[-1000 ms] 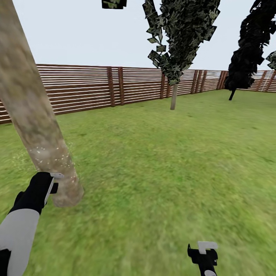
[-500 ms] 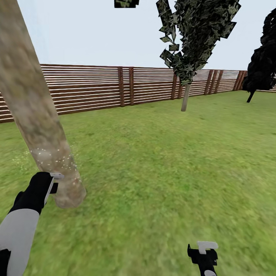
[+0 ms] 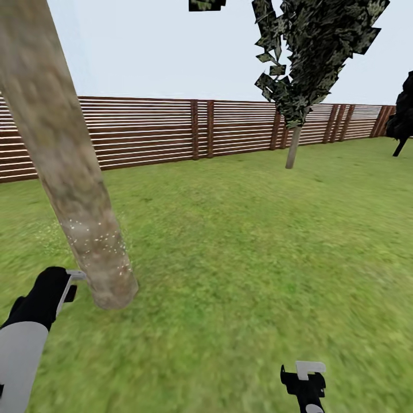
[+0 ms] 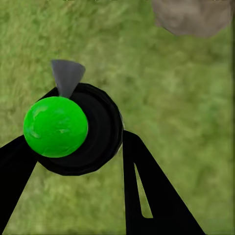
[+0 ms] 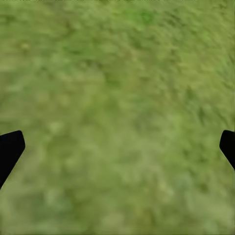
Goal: In the garden, pick up the pesticide atomizer on the floor and spray pesticide onto both trees until each tree trunk is fully covered.
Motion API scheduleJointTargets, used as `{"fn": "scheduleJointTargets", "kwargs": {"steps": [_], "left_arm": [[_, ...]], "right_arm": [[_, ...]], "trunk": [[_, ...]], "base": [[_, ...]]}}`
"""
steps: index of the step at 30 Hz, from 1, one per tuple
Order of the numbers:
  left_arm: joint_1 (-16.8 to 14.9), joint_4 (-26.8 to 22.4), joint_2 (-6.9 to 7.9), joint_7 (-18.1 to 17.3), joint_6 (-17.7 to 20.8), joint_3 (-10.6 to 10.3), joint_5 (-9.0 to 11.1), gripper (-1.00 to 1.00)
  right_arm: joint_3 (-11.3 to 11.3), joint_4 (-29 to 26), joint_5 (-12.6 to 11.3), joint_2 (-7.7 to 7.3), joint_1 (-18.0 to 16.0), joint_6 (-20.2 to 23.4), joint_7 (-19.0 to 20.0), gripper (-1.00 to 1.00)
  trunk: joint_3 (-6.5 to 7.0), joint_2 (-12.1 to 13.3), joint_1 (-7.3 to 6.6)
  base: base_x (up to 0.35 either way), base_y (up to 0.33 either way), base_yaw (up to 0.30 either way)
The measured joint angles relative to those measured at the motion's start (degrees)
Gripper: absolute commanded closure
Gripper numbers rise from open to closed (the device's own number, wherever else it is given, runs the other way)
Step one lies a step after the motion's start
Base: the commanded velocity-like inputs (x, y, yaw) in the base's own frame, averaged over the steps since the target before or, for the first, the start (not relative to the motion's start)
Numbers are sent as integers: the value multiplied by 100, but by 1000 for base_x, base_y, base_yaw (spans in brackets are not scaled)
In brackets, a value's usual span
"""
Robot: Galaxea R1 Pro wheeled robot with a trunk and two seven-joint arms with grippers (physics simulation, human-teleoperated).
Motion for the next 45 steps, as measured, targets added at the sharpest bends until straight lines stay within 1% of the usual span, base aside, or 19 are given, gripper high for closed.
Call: {"fn": "scheduleJointTargets", "kwargs": {"steps": [7,12,13,14,16,17,18,20,21,22,24,26,30,31,32,33,36,41,45], "left_arm": [[-7,-62,-23,-4,7,8,21,100],[-1,2,-39,-3,-25,8,36,100],[0,13,-67,-7,-32,8,54,100],[6,24,-140,-20,-36,6,87,100],[10,33,-414,-9,-47,-7,72,100],[10,34,-478,-4,-47,-24,32,100],[10,34,-477,-6,-40,-25,-32,100],[5,6,-426,-11,-31,23,-49,100],[3,-5,-279,-15,-16,33,-84,100],[6,9,-199,-15,-18,38,-95,100],[13,27,-74,-9,-40,42,-67,100],[18,33,3,-14,-50,40,-35,100],[20,140,-87,-12,-67,7,53,100],[40,319,-169,-4,-77,2,101,100],[42,387,-230,-5,-80,-2,96,100],[45,428,-334,5,-87,-3,85,100],[46,446,-477,23,-90,-4,16,100],[46,457,-488,24,-91,-4,-12,100],[56,460,-478,24,-93,-3,-26,100]], "right_arm": [[1,0,-1,0,0,-3,0,-100],[1,0,0,0,0,2,0,-100],[1,0,-2,0,0,0,0,-100],[1,0,-3,0,0,-1,0,-100],[1,0,-4,0,0,2,0,-100],[1,0,-4,0,0,1,0,-100],[2,0,-4,0,0,-2,0,-100],[2,0,-4,0,0,-1,0,-100],[2,0,-2,0,0,-2,0,-100],[2,0,-3,0,0,-1,0,-100],[2,0,-4,0,0,3,0,-100],[2,0,-4,0,0,2,0,-100],[1,0,-3,0,0,1,0,-100],[1,0,-4,0,0,2,0,-100],[1,0,-4,0,0,3,0,-100],[1,0,-4,0,0,3,0,-100],[1,1,-4,0,0,1,-2,-100],[2,1,-4,3,0,-1,-2,-100],[2,3,-4,9,-2,-4,-1,-100]], "trunk": [[0,0,-3],[0,0,0],[0,0,0],[0,0,0],[0,0,0],[0,0,0],[0,0,0],[0,0,0],[0,0,0],[0,0,0],[0,0,0],[0,0,0],[0,0,0],[-1,0,0],[0,0,0],[0,0,0],[0,0,-1],[0,0,-3],[0,0,-2]], "base": [[251,0,1],[28,0,0],[1,0,0],[0,0,0],[0,0,0],[0,0,0],[0,0,0],[0,0,0],[0,0,0],[0,0,0],[0,0,0],[0,0,0],[0,0,0],[0,0,0],[0,0,0],[0,0,0],[130,-92,0],[234,-166,6],[192,-201,218]]}}
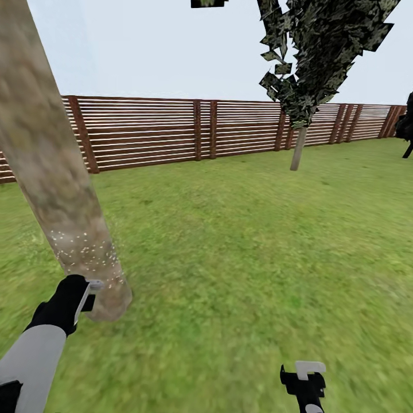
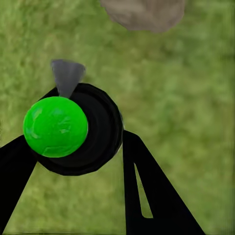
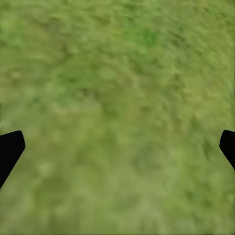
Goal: In the garden, pick up the pesticide atomizer on the floor and spray pesticide onto both trees until each tree trunk is fully covered.
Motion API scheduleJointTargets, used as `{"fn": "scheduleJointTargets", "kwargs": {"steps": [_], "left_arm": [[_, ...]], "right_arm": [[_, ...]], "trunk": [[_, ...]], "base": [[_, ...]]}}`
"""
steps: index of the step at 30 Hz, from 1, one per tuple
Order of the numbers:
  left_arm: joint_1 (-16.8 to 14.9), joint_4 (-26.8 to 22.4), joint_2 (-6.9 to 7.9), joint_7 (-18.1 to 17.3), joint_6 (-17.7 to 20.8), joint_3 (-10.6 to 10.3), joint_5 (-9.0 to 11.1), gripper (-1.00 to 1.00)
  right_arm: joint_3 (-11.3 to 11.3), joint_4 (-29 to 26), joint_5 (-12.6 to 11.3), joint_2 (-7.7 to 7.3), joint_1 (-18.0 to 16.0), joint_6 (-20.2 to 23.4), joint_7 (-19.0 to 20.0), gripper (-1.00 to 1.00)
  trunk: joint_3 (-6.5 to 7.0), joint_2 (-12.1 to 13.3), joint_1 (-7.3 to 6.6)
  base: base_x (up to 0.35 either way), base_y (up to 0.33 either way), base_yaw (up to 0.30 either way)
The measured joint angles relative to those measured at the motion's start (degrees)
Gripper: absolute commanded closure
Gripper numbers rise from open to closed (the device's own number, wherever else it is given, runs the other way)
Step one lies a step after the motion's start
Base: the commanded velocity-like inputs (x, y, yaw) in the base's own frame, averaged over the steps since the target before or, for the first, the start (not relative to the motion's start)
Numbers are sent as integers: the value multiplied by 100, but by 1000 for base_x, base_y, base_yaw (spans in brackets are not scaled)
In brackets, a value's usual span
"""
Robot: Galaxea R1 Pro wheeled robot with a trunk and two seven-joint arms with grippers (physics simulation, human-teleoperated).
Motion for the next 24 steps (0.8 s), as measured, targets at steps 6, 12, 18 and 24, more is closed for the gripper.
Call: {"fn": "scheduleJointTargets", "kwargs": {"steps": [6,12,18,24], "left_arm": [[22,14,57,0,-7,32,1,100],[157,-82,308,-2,-7,57,-20,100],[160,-5,-129,10,-7,4,86,100],[156,-30,178,-2,-10,43,-44,100]], "right_arm": [[-1,-1,0,0,1,3,1,-100],[0,-3,0,-1,2,7,1,-100],[0,-3,0,-1,2,4,1,-100],[0,-3,0,-1,2,5,1,-100]], "trunk": [[0,0,2],[0,0,2],[0,0,2],[0,0,2]], "base": [[18,-218,186],[54,-11,5],[0,0,0],[0,0,0]]}}
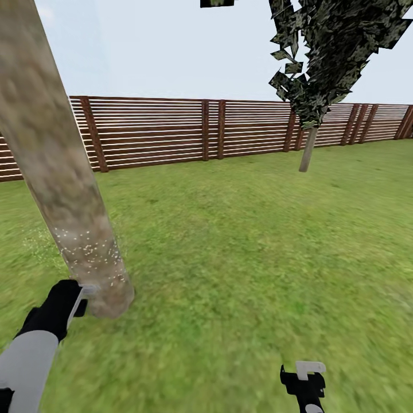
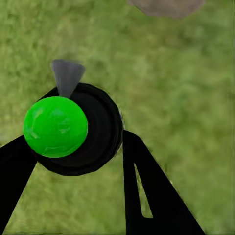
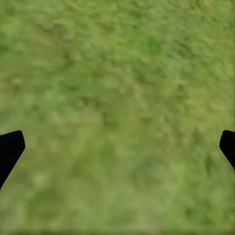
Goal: In the garden, pick up the pesticide atomizer on the floor and spray pesticide onto both trees until each tree trunk is fully covered.
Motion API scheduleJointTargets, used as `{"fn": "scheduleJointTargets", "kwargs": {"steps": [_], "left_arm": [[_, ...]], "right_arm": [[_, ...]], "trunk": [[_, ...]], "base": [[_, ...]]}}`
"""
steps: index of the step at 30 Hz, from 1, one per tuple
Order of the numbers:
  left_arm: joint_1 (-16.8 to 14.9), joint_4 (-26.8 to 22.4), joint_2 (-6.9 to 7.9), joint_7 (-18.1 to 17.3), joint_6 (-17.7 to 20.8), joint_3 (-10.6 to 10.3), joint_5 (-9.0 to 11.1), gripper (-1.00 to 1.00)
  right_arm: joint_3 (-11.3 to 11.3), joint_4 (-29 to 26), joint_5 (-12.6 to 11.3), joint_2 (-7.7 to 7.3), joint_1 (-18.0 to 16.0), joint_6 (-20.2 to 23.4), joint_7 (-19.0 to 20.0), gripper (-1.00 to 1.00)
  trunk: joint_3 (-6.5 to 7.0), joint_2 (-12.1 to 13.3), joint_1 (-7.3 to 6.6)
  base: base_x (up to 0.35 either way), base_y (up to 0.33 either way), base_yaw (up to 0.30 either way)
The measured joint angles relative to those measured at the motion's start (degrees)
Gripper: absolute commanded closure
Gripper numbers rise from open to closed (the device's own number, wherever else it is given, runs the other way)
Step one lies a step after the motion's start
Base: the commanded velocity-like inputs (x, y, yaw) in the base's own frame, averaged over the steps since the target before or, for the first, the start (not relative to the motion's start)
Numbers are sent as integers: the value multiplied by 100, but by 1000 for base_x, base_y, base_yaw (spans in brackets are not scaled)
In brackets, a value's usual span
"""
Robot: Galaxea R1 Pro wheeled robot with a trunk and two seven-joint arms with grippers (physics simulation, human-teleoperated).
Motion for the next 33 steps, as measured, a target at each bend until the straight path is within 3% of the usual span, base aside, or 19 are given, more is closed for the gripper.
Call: {"fn": "scheduleJointTargets", "kwargs": {"steps": [2,4,7,8,9,10,12,17,21,22,24,26,28,30,31,32,33], "left_arm": [[1,22,140,2,-38,1,43,100],[7,37,79,9,-86,-4,155,100],[57,50,-290,11,-111,-20,193,100],[102,44,-518,7,-117,-33,138,100],[116,41,-658,12,-124,-43,220,100],[119,37,-702,6,-124,-47,96,100],[161,40,-699,2,-448,-25,52,100],[607,36,-613,16,-1124,4,64,100],[1305,45,-550,-98,-2418,-75,64,100],[1407,44,-489,-326,-2640,-200,53,100],[1497,46,-239,-1355,-2865,-770,-51,100],[1516,45,7,-2668,-3174,-1299,-256,100],[1497,50,152,-3946,-3801,-1542,-583,100],[1475,47,240,-5368,-4107,-1617,-1227,100],[1479,41,242,-5942,-4180,-1627,-1683,100],[1455,41,215,-6143,-4204,-1627,-1943,100],[1445,42,195,-6217,-4211,-1633,-2040,100]], "right_arm": [[0,0,0,0,0,1,2,-100],[-1,0,0,0,0,-2,0,-100],[-1,0,0,0,0,-3,0,-100],[-6,0,0,-3,0,-3,-1,-100],[-9,0,-1,-8,0,-3,0,-100],[-9,0,0,-13,0,-2,0,-100],[-9,0,0,-17,0,-1,0,-100],[-9,0,0,-18,0,-2,0,-100],[-6,-11,3,-28,0,2,15,-100],[4,-22,6,-27,0,2,27,-100],[205,-45,53,-26,0,1,242,-100],[726,-225,166,-59,-1,0,1051,-100],[998,-790,300,-198,-1,21,2029,-100],[1066,-1356,721,-430,-1,60,3275,-100],[1087,-1491,1143,-532,-23,92,3909,-100],[1086,-1537,1508,-595,-67,104,4250,-100],[1083,-1556,1745,-623,-118,109,4453,-100]], "trunk": [[0,0,0],[0,0,0],[0,0,0],[0,0,0],[0,0,0],[0,0,0],[0,0,0],[-1,0,4],[-1,0,4],[-1,0,4],[0,0,4],[0,0,4],[0,0,3],[0,0,1],[0,0,0],[0,0,0],[0,0,0]], "base": [[0,0,0],[0,0,0],[0,0,0],[0,0,0],[0,0,0],[0,0,0],[-38,0,0],[-291,0,0],[-337,0,0],[-338,0,0],[-338,0,0],[-335,0,0],[-249,0,0],[-51,0,0],[-10,0,0],[-5,0,0],[-2,0,0]]}}
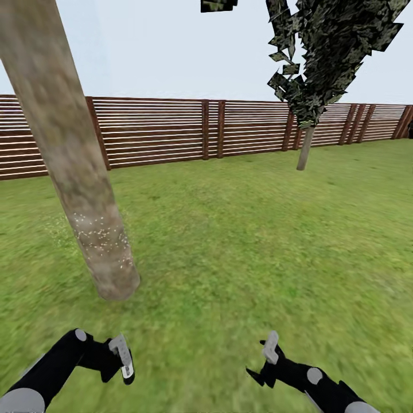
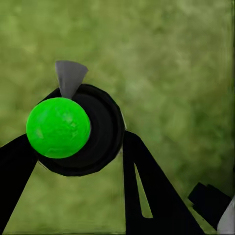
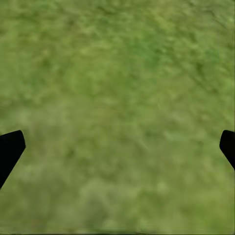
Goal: In the garden, pick up the pesticide atomizer on the floor and spray pesticide onto both trees until each tree trunk is fully covered.
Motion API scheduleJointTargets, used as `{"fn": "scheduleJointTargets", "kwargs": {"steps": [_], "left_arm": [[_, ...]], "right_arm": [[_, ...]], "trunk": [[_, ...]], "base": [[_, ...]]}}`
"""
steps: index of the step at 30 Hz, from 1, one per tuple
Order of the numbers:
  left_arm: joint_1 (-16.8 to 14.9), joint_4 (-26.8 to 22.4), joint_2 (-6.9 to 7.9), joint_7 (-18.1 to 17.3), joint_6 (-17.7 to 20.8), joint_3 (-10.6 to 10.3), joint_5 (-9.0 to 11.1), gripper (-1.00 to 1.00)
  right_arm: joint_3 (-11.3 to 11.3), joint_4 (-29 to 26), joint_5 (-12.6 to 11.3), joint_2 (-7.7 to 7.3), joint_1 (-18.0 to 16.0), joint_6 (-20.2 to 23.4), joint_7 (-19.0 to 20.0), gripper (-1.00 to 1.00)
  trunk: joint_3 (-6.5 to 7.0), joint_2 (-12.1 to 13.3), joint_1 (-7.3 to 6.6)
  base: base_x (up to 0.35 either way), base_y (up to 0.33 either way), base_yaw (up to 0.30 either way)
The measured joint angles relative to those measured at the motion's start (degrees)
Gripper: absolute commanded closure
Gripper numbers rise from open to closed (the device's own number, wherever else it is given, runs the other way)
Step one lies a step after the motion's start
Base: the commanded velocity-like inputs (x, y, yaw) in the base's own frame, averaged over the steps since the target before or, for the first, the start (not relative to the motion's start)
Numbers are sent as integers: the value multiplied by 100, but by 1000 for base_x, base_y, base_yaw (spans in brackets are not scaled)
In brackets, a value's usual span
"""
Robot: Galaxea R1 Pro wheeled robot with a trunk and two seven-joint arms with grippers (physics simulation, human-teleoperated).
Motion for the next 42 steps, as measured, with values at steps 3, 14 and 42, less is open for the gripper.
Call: {"fn": "scheduleJointTargets", "kwargs": {"steps": [3,14,42], "left_arm": [[-11,1,-48,-63,-8,-282,-86,100],[-3,5,-724,-63,23,-968,-103,100],[-83,-87,-1789,10,63,-1605,-718,100]], "right_arm": [[-11,-105,280,-32,-70,7,595,-100],[-17,-1035,802,272,-76,145,1606,100],[17,-1460,864,968,-94,309,2084,100]], "trunk": [[0,0,0],[0,0,0],[0,0,0]], "base": [[0,0,0],[0,0,0],[0,0,0]]}}
